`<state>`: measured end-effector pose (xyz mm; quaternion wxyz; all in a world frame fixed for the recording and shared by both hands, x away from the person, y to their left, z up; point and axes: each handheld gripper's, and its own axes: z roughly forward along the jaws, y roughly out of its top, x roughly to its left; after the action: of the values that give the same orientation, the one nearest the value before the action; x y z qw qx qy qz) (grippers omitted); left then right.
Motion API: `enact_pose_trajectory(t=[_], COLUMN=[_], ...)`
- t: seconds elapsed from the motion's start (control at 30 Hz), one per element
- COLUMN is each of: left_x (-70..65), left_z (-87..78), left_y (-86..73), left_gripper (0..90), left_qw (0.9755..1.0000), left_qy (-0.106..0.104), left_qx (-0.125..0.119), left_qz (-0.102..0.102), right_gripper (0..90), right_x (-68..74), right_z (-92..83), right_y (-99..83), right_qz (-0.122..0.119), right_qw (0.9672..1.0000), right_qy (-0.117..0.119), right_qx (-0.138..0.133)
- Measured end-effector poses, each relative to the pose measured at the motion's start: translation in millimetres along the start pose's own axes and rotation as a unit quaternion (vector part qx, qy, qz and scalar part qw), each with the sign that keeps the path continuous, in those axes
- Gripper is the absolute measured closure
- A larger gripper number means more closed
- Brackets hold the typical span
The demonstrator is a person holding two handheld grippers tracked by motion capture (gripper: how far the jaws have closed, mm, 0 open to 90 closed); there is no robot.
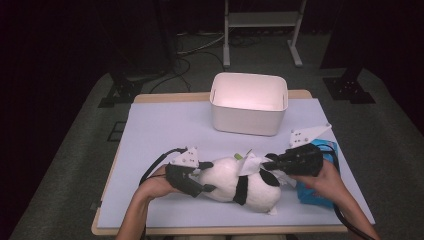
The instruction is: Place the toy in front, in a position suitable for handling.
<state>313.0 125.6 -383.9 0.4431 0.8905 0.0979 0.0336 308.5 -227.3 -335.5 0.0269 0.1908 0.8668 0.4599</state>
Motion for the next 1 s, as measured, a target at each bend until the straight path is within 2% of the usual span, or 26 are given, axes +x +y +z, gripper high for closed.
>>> enact_pose_trajectory(t=[0.17,0.43,0.63,0.77,1.0], left_x=[3.3,3.5,-0.2,-2.5,-8.3], left_z=[0.5,-0.3,-1.3,-1.5,-0.4], left_y=[-2.6,0.6,8.7,11.4,21.7], left_gripper=[29.5,29.7,30.1,30.3,30.4], left_qw=[0.9998,0.9996,0.9996,0.9997,0.9996], left_qy=[-0.002,0.004,0.012,0.014,0.02], left_qx=[-0.001,-0.002,-0.007,-0.008,-0.016], left_qz=[-0.018,-0.026,-0.024,-0.02,-0.009], right_gripper=[83.1,83.1,83.1,83.1,83.1], right_x=[0.0,5.2,9.7,12.3,14.6], right_z=[-10.4,-17.2,-8.2,3.1,21.0], right_y=[-14.4,-29.3,-13.8,0.9,19.3], right_qz=[0.016,0.025,0.006,-0.013,-0.026], right_qw=[0.9997,0.9996,0.9998,0.9997,0.9988], right_qy=[0.007,0.007,0.018,0.022,0.03], right_qx=[-0.014,-0.012,-0.007,0.005,0.029])
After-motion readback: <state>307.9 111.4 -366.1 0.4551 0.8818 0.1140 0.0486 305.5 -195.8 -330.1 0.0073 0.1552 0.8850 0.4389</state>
